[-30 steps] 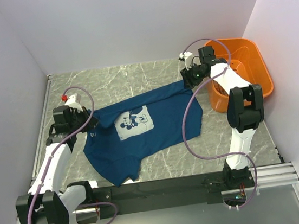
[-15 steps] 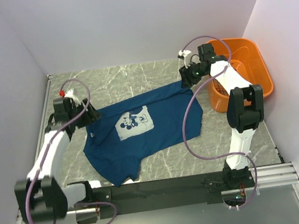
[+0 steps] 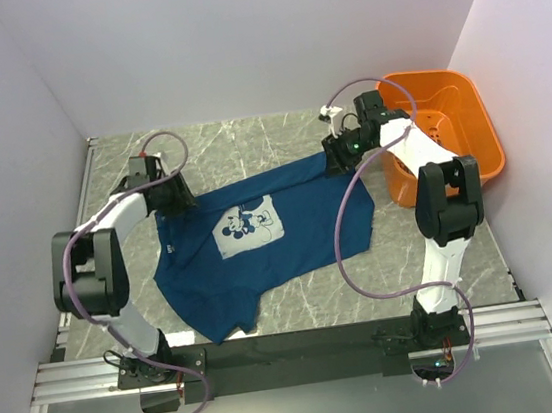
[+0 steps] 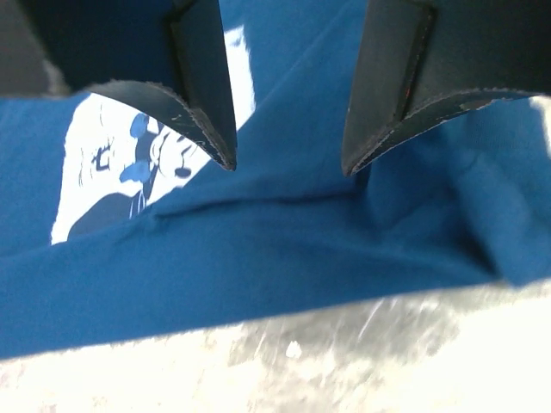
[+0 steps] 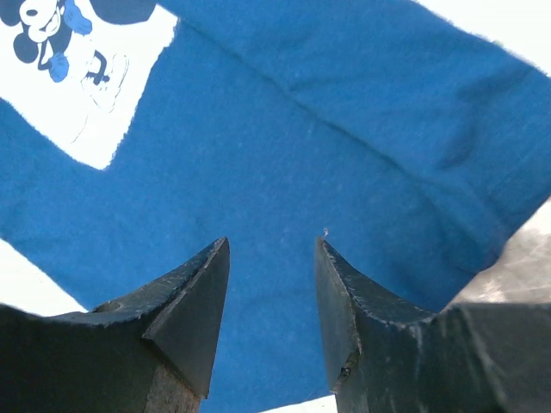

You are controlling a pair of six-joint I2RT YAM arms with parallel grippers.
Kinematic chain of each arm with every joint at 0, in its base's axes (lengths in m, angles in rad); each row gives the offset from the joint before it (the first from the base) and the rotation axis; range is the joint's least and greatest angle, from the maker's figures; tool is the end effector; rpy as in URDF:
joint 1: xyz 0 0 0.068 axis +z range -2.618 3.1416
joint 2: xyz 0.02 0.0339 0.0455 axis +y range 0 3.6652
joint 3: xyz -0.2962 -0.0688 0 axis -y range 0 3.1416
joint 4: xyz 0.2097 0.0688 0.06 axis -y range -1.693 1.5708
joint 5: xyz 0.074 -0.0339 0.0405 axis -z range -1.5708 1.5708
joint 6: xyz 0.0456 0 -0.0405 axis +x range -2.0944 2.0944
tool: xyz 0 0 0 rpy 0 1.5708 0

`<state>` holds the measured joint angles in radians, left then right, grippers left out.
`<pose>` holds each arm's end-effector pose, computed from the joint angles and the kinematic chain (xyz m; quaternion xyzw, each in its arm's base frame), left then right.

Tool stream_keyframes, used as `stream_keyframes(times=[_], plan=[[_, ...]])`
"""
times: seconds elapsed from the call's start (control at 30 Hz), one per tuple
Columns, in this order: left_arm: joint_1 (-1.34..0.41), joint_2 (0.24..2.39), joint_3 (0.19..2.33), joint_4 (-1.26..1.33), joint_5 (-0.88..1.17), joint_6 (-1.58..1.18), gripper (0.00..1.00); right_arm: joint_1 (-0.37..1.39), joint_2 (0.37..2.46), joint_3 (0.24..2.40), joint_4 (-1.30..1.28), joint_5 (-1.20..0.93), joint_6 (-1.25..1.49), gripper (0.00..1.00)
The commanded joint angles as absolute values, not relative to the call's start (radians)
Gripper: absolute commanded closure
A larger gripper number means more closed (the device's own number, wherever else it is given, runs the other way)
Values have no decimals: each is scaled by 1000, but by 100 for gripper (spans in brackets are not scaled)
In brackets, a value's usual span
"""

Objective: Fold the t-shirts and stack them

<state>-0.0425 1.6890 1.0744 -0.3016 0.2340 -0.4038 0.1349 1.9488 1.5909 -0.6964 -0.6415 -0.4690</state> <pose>0.3322 -0.0247 0.2418 -0.1321 0.9319 -0.1785 0.2869 0.3940 0.0810 0.2754 -0.3497 0.8521 0.2603 0.2897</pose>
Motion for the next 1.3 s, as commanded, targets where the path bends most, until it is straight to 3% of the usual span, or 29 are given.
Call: stream_keyframes(times=[0.0, 0.17, 0.7, 0.8, 1.1, 1.27], plan=[[-64, 1730, 1146, -324, 163, -380, 44, 132, 1865, 1568, -675, -664, -448, 49], [-66, 1769, 1151, -354, 84, -390, 51, 132, 1850, 1543, -664, -658, -443, 49], [-78, 1818, 1160, -368, 120, -364, 56, 130, 1850, 1529, -655, -661, -430, 49], [-81, 1830, 1166, -368, 126, -361, 61, 130, 1844, 1522, -653, -661, -431, 49], [-84, 1789, 1178, -394, 126, -357, 99, 129, 1824, 1503, -652, -655, -434, 49], [-92, 1727, 1169, -411, 169, -353, 99, 127, 1815, 1497, -650, -652, -431, 49]])
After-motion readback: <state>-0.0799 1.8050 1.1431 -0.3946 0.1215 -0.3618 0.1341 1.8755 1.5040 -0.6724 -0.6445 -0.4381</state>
